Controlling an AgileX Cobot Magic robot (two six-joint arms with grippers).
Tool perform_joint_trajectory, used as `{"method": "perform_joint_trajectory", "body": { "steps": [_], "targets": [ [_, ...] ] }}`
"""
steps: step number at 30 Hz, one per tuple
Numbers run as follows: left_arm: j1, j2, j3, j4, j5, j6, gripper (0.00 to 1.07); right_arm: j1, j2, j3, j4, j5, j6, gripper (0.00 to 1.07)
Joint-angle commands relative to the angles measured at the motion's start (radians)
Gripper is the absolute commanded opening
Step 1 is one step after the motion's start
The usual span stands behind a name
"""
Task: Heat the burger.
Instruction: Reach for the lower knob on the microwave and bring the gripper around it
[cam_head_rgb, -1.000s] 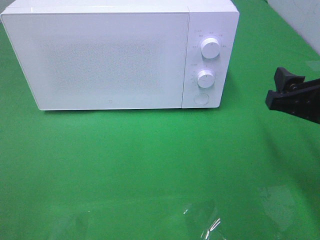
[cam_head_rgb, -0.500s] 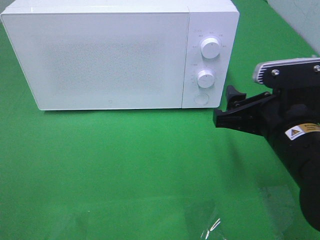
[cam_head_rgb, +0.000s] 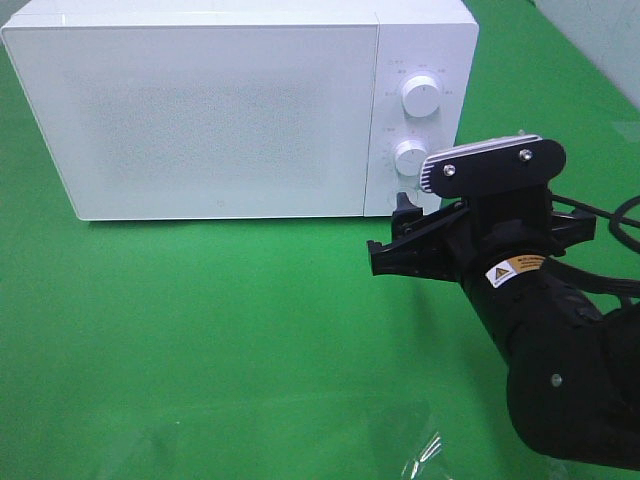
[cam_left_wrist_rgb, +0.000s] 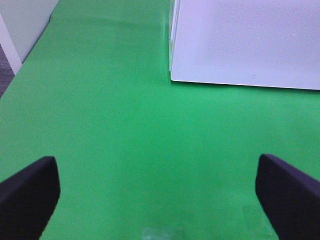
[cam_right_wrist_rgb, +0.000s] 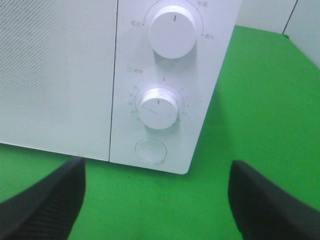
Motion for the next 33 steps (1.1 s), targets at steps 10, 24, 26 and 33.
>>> {"method": "perform_joint_trajectory", "body": {
  "steps": [10,24,26,33],
  "targets": [
    [0.002,-0.017,0.003,0.002,0.000,-0.006,0.99,-0.095,0.074,-0.129,-0.040,-0.067,-0.004,0.76],
    [0.002,-0.017,0.003,0.002,0.000,-0.006,0.99,-0.190,0.210,-0.277,-0.135,-0.001,0.016,0.76],
    [0.002,-0.017,0.003,0.002,0.000,-0.006,0.99,-0.201,0.224,-0.291,-0.147,0.011,0.039,0.76],
    [0.002,-0.017,0.003,0.002,0.000,-0.006,0.99,-0.223,0.266,-0.335,-0.164,0.015,0.085,0.76]
  ]
}}
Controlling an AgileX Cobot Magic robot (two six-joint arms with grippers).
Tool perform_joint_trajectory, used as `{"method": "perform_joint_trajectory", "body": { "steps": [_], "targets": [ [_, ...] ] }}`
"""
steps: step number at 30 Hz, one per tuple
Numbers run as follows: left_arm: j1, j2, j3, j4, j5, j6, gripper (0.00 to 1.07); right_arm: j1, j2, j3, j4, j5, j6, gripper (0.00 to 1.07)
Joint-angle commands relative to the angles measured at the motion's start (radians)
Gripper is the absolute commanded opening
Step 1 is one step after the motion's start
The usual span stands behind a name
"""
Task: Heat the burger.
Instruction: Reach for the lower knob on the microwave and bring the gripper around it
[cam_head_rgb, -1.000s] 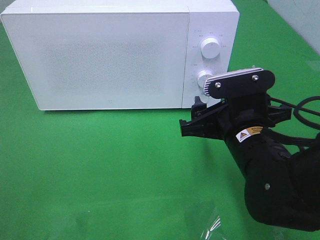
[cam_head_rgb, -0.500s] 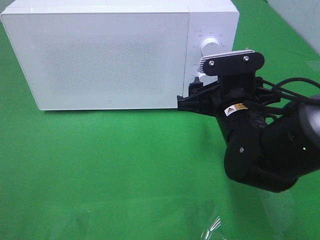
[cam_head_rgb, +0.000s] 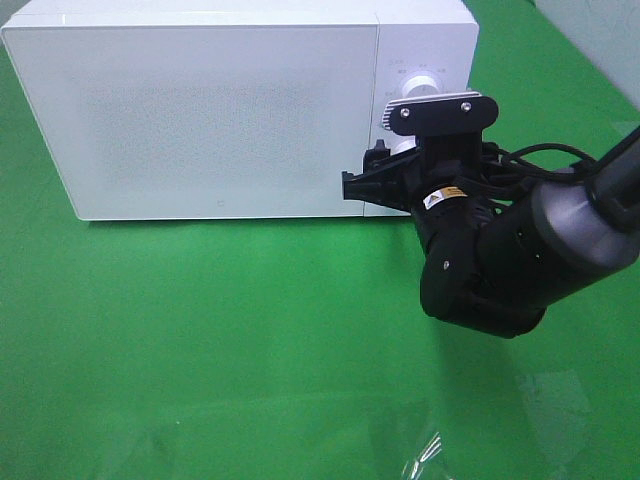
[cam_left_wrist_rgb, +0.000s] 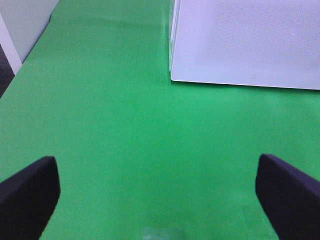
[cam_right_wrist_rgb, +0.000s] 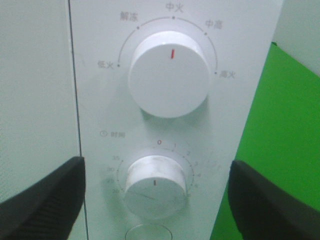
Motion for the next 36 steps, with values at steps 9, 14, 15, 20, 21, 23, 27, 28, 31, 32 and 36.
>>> {"method": "perform_joint_trajectory", "body": {
  "steps": [9,14,15,20,21,23,27,28,31,32,36],
  "targets": [
    [0.002,-0.017,0.003,0.002,0.000,-0.006,0.99,-0.032,0.075,-0.087,-0.028,0.023,0.021,0.76],
    [0.002,-0.017,0.003,0.002,0.000,-0.006,0.99,-0.044,0.075,-0.087,-0.043,0.018,0.031,0.76],
    [0.002,-0.017,0.003,0.002,0.000,-0.006,0.99,-0.044,0.075,-0.087,-0.043,0.018,0.031,0.76],
    [0.002,-0.017,0.003,0.002,0.000,-0.006,0.99,-0.053,0.084,-0.089,-0.048,0.016,0.044,0.76],
    [0.002,-0.017,0.003,0.002,0.000,-0.006,0.99,-0.056,0.090,-0.094,-0.047,0.021,0.047,0.76],
    [0.002,-0.017,0.003,0.002,0.000,-0.006,0.99,-0.056,0.102,-0.098,-0.049,0.027,0.047,0.76],
    [0.002,-0.017,0.003,0.002,0.000,-0.006,0.99,-0.055,0.103,-0.098,-0.047,0.020,0.047,0.76],
    [0.002,-0.017,0.003,0.002,0.000,-0.006,0.99,-0.055,0.103,-0.098,-0.047,0.016,0.047,0.76],
    [0.002,-0.017,0.003,0.002,0.000,-0.006,0.99,-0.055,0.103,-0.098,-0.047,-0.003,0.046,0.76],
    [0.002,-0.017,0.003,0.002,0.000,-0.006,0.99,-0.055,0.103,-0.098,-0.047,-0.003,0.046,0.76],
    [0.002,-0.017,0.003,0.002,0.000,-0.006,0.99,-0.052,0.101,-0.098,-0.047,-0.029,0.046,0.73]
  ]
}}
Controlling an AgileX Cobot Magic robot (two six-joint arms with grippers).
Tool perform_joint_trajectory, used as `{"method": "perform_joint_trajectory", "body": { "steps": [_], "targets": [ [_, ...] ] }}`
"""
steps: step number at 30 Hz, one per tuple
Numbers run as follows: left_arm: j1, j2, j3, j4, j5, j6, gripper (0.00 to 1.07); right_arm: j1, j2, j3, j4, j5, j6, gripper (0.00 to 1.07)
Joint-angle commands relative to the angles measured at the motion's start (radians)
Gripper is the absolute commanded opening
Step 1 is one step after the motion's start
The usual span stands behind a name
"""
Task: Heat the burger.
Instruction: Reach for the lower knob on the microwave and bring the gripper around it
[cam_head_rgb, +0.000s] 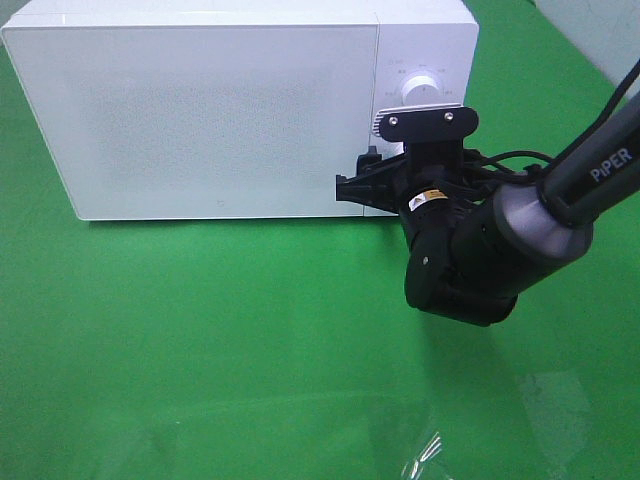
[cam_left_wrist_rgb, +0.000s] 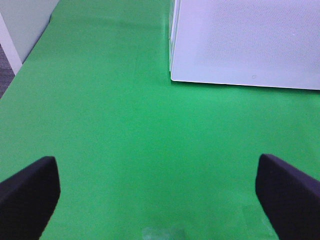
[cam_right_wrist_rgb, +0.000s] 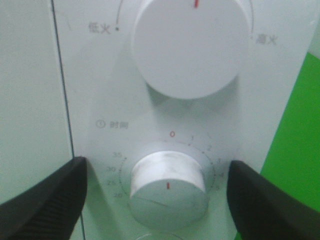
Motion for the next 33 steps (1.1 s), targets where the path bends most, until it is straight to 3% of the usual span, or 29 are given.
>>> {"method": "perform_joint_trajectory", "body": {
  "steps": [1,5,7,8,9,10,11,12,14,24,29,33],
  "targets": [
    [0.002,-0.017,0.003,0.002,0.000,-0.006,0.99,-0.006,-0.005,-0.011,-0.002,-0.039,0.005,0.73],
    [0.002,-0.017,0.003,0.002,0.000,-0.006,0.99,-0.006,-0.005,-0.011,-0.002,-0.040,0.005,0.61],
    [0.002,-0.017,0.003,0.002,0.000,-0.006,0.99,-0.006,-0.005,-0.011,-0.002,-0.040,0.005,0.46],
    [0.002,-0.017,0.003,0.002,0.000,-0.006,0.99,-0.006,-0.005,-0.011,-0.002,-0.040,0.005,0.46],
    [0.002,-0.017,0.003,0.002,0.000,-0.006,0.99,-0.006,-0.005,-0.011,-0.002,-0.040,0.005,0.32],
    [0.002,-0.017,0.003,0.002,0.000,-0.006,0.99,-0.006,-0.005,-0.011,-0.002,-0.040,0.005,0.32],
    [0.002,-0.017,0.003,0.002,0.000,-0.006,0.99,-0.006,-0.005,-0.011,-0.007,-0.040,0.005,0.19],
    [0.002,-0.017,0.003,0.002,0.000,-0.006,0.99,-0.006,-0.005,-0.011,-0.007,-0.040,0.005,0.19],
    [0.002,-0.017,0.003,0.002,0.000,-0.006,0.99,-0.006,-0.005,-0.011,-0.023,-0.040,0.006,0.01],
    [0.002,-0.017,0.003,0.002,0.000,-0.006,0.99,-0.006,-0.005,-0.011,-0.053,-0.041,0.144,0.00],
    [0.002,-0.017,0.003,0.002,0.000,-0.006,0.99,-0.006,-0.005,-0.011,-0.112,-0.039,0.405,0.00],
    [0.002,-0.017,0.003,0.002,0.000,-0.006,0.99,-0.006,-0.005,-0.011,-0.205,-0.037,0.771,0.00]
  ]
}}
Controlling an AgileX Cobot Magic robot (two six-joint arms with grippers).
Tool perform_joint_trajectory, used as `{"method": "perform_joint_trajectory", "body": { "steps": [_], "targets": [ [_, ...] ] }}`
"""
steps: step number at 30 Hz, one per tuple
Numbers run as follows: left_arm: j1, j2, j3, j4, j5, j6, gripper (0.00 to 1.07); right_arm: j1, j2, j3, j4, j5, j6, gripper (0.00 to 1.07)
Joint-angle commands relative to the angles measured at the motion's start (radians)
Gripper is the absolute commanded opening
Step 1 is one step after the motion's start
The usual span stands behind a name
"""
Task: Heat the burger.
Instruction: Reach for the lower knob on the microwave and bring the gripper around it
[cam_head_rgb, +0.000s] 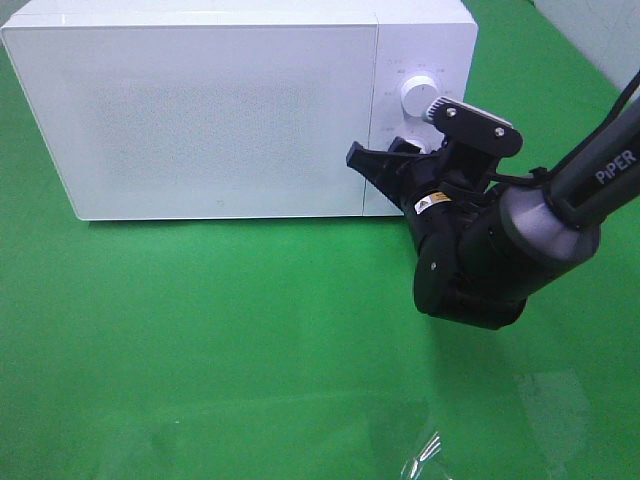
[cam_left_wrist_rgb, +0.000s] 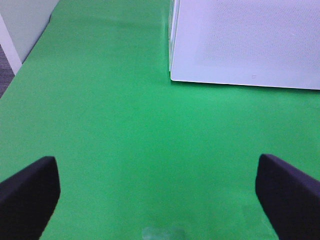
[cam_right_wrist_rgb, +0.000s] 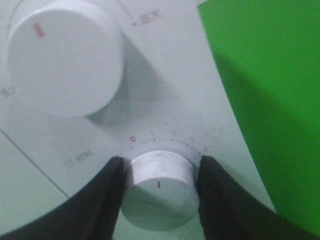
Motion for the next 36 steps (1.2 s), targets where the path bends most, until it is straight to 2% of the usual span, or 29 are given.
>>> {"method": "perform_joint_trajectory", "body": {
  "steps": [1,2,3,4,6,7,8,10,13,15,28,35,36],
  "targets": [
    [0.002,-0.017,0.003,0.002,0.000,-0.006,0.99,0.003,-0.006,-0.028,-0.155,-0.012,0.150,0.00],
    [0.002,-0.017,0.003,0.002,0.000,-0.006,0.99,0.003,-0.006,-0.028,-0.189,-0.013,0.297,0.00],
    [0.002,-0.017,0.003,0.002,0.000,-0.006,0.99,0.003,-0.006,-0.028,-0.189,-0.013,0.297,0.00],
    [0.002,-0.017,0.003,0.002,0.000,-0.006,0.99,0.003,-0.004,-0.028,-0.211,-0.016,0.454,0.00],
    [0.002,-0.017,0.003,0.002,0.000,-0.006,0.99,0.003,-0.004,-0.028,-0.219,-0.016,0.542,0.00],
    [0.002,-0.017,0.003,0.002,0.000,-0.006,0.99,0.003,-0.004,-0.028,-0.224,-0.016,0.710,0.00],
    [0.002,-0.017,0.003,0.002,0.000,-0.006,0.99,0.003,-0.004,-0.028,-0.224,-0.016,0.710,0.00],
    [0.002,-0.017,0.003,0.002,0.000,-0.006,0.99,0.003,-0.004,-0.028,-0.247,-0.016,0.989,0.00],
    [0.002,-0.017,0.003,0.002,0.000,-0.006,0.99,0.003,-0.004,-0.028,-0.248,-0.016,1.043,0.00],
    [0.002,-0.017,0.003,0.002,0.000,-0.006,0.99,0.003,-0.004,-0.028,-0.257,-0.016,1.204,0.00],
    [0.002,-0.017,0.003,0.002,0.000,-0.006,0.99,-0.001,-0.004,-0.028,-0.259,-0.016,1.203,0.02],
    [0.002,-0.017,0.003,0.002,0.000,-0.006,0.99,-0.001,-0.006,-0.027,-0.198,-0.016,1.170,0.16],
    [0.002,-0.017,0.003,0.002,0.000,-0.006,0.99,-0.001,-0.006,-0.027,-0.173,-0.016,1.155,0.23]
  ]
}}
